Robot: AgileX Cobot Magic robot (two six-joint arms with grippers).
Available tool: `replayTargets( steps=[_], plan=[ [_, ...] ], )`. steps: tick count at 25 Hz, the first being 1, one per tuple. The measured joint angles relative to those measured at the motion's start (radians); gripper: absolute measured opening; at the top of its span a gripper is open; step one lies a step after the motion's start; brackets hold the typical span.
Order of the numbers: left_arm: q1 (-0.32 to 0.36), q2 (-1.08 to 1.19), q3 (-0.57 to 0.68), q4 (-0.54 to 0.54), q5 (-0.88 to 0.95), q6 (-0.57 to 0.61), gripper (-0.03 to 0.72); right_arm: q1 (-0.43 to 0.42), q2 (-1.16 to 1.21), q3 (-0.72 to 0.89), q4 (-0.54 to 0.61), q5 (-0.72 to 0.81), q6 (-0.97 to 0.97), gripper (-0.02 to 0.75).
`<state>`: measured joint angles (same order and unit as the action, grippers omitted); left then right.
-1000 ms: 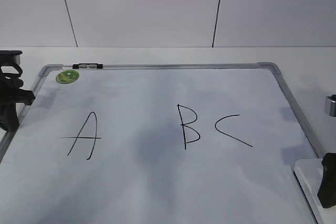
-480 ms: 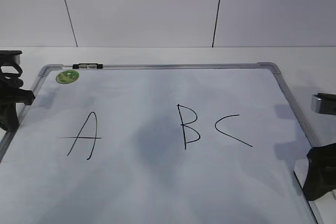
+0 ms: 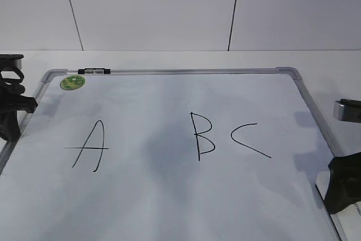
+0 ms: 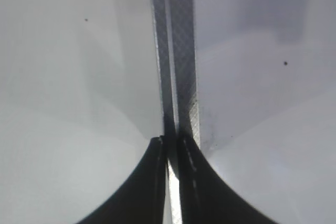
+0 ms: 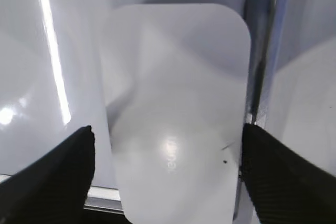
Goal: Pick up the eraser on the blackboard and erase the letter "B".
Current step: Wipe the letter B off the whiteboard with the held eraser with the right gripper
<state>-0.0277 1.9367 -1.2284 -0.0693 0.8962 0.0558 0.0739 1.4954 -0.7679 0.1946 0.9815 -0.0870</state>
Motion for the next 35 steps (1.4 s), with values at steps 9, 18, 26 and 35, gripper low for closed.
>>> replayTargets(
  steps=[9,18,26,35],
  plan=[
    [0.0,0.0,0.0,0.0,0.0,0.0,0.02,0.053,0.053,0.0,-0.032,-0.026,0.016,0.679],
    [0.0,0.0,0.0,0.0,0.002,0.0,0.02,0.063,0.075,-0.002,-0.073,-0.03,0.074,0.678],
    [0.0,0.0,0.0,0.0,0.002,0.0,0.02,0.064,0.075,-0.002,-0.079,-0.032,0.097,0.557],
    [0.0,0.0,0.0,0.0,0.002,0.0,0.02,0.064,0.075,-0.006,-0.079,-0.031,0.1,0.545]
  ],
)
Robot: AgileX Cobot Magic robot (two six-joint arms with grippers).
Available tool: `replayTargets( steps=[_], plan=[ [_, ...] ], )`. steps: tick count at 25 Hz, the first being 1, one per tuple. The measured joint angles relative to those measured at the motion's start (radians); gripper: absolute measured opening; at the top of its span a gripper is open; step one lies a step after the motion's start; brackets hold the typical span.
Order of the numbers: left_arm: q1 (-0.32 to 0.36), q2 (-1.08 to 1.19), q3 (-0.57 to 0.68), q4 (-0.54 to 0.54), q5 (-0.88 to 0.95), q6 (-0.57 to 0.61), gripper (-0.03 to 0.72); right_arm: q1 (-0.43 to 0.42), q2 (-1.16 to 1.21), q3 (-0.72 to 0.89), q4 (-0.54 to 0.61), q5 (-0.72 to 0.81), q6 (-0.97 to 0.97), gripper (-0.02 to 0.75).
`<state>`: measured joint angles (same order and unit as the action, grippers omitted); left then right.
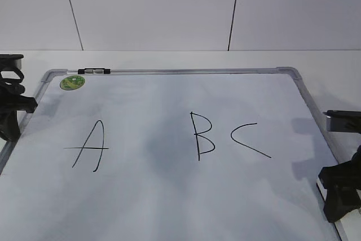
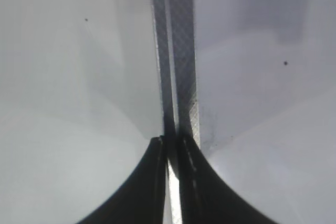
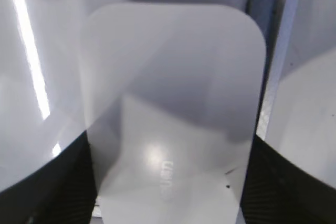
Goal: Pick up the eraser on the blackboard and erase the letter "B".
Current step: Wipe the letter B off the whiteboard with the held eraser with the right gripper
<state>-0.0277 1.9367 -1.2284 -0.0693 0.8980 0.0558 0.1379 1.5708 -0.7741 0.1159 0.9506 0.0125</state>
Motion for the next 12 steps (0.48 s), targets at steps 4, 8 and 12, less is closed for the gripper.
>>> replayTargets(
  steps=[4,8,12],
  plan=[
    [0.0,0.0,0.0,0.0,0.0,0.0,0.02,0.0,0.004,-0.038,-0.002,0.039,0.006,0.544],
    [0.0,0.0,0.0,0.0,0.0,0.0,0.02,0.0,0.002,-0.104,-0.002,0.087,0.006,0.544],
    [0.0,0.0,0.0,0.0,0.0,0.0,0.02,0.0,-0.012,-0.17,-0.002,0.145,0.014,0.543]
  ],
)
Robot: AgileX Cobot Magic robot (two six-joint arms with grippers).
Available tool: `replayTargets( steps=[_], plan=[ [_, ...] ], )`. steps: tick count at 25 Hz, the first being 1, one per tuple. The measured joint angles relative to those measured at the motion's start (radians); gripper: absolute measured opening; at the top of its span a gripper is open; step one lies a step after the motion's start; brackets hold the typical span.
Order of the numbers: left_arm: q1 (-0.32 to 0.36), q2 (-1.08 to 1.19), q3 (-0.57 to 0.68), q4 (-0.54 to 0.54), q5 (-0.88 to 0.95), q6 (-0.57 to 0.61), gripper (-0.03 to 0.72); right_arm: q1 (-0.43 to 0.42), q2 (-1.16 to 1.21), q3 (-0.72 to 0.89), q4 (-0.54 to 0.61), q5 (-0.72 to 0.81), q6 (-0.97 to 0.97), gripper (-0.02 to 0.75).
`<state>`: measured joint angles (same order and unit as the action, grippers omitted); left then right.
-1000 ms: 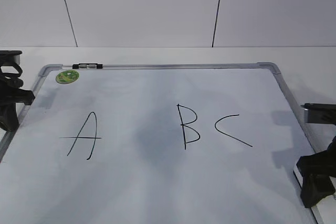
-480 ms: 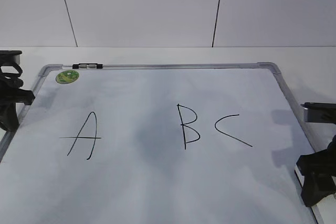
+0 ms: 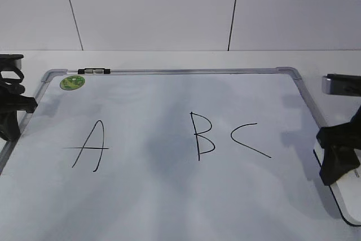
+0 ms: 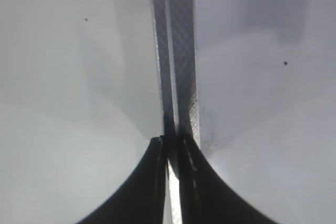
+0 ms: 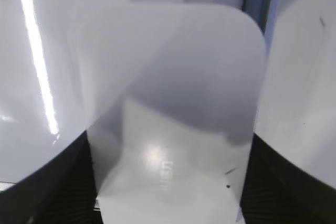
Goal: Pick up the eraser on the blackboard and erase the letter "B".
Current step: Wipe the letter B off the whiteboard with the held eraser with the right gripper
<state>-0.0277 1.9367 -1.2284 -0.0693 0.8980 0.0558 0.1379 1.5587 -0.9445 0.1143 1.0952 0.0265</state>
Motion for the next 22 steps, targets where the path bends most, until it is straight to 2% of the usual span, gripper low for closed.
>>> replayTargets(
  steps=[4,10,13,22],
  plan=[
    [0.0,0.0,0.0,0.0,0.0,0.0,0.02,0.04,-0.001,-0.057,0.043,0.021,0.031,0.543],
    [0.0,0.0,0.0,0.0,0.001,0.0,0.02,0.254,0.041,-0.146,0.056,0.027,0.126,0.543],
    [0.0,0.0,0.0,0.0,0.001,0.0,0.02,0.32,0.092,-0.212,0.056,0.029,0.158,0.543],
    [0.0,0.0,0.0,0.0,0.006,0.0,0.02,0.401,0.303,-0.395,0.052,0.031,0.178,0.543]
  ],
)
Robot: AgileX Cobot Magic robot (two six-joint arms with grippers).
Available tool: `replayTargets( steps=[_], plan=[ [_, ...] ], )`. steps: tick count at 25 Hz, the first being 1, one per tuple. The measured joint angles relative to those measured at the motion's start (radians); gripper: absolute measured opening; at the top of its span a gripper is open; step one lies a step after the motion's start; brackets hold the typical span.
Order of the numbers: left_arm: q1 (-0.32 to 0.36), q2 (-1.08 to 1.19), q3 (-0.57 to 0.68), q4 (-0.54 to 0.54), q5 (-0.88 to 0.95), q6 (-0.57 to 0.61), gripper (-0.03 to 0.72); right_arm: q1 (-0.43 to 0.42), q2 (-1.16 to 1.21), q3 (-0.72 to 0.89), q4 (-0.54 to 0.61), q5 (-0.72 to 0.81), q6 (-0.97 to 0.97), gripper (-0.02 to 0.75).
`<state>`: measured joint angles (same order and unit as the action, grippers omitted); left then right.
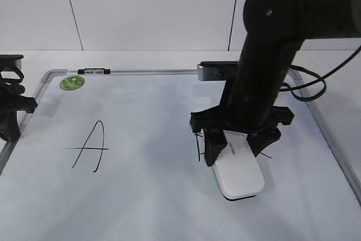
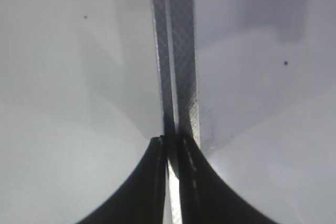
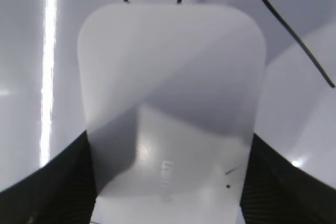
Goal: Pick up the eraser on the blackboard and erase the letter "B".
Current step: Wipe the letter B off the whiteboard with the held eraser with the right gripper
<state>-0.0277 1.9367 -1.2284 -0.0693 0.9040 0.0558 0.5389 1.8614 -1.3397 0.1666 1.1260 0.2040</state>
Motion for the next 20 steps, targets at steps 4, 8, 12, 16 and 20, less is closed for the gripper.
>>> replayTargets(
  steps=[4,8,12,16,20],
  plan=[
    [0.0,0.0,0.0,0.0,0.005,0.0,0.02,0.014,0.094,-0.061,0.0,0.0,0.0,0.543],
    [0.0,0.0,-0.001,-0.002,0.013,0.0,0.019,0.015,0.176,-0.113,-0.005,0.013,0.002,0.543],
    [0.0,0.0,-0.001,-0.001,0.015,0.0,0.019,0.017,0.226,-0.185,-0.007,0.082,0.002,0.543],
    [0.002,0.0,-0.001,-0.001,0.017,0.0,0.019,0.017,0.281,-0.278,-0.019,0.139,0.002,0.543],
    [0.002,0.001,-0.001,0.0,0.017,0.0,0.019,0.017,0.338,-0.38,-0.052,0.19,0.002,0.543]
  ],
)
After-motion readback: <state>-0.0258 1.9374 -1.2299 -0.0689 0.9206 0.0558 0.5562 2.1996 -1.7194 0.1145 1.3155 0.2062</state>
